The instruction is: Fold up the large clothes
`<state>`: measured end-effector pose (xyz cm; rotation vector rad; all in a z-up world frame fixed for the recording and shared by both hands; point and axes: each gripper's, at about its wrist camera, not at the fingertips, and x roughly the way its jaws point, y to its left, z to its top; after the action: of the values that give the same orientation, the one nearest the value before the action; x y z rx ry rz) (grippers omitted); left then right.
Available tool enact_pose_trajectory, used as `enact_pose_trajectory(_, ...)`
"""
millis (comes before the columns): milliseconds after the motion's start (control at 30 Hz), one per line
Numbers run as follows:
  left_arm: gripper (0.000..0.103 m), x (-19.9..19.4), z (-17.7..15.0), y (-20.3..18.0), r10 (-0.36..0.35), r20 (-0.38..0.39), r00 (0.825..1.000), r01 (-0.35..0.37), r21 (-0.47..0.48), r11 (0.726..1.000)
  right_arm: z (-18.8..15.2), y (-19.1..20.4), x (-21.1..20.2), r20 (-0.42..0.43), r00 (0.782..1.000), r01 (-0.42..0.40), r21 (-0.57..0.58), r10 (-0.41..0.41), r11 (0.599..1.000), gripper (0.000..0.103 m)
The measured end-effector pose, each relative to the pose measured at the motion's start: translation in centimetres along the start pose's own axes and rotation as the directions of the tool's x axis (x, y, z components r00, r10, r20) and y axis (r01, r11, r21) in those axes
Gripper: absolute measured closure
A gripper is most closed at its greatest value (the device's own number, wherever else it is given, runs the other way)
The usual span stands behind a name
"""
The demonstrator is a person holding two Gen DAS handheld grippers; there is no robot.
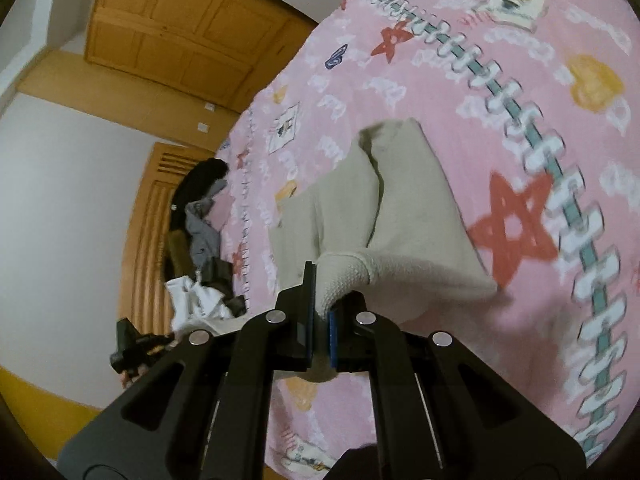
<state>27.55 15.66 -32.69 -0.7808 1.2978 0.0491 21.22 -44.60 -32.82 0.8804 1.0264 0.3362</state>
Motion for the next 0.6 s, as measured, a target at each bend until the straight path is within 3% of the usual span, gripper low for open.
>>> enact_pose_trajectory(133, 0.093, 3.2, 6.3, -2.4, -0.012, -0.053, 0.999, 0.014, 0.031, 0.999, 5.2, -0.2, 4.2, -0.002, 1.0, 0.014, 0.028, -0.014, 1.0, 0.099)
enact_pose_trajectory(333, 0.093, 11.1, 15.1, -5.1, 0.007, -0.158, 0.987, 0.003, 0.065, 0.998, 11.9, -3.4, 12.0, -0.057, 0.996, 0.067, 0.083, -0.062, 0.994, 0.098)
enact_pose_trajectory(600, 0.093, 23.7, 22.3, -6.4, 0.143, -0.288, 0.947, -0.116, 0.109, 0.987, 18.3, -10.0, 23.1, -0.212, 0.961, 0.214, 0.156, -0.179, 0.964, 0.098)
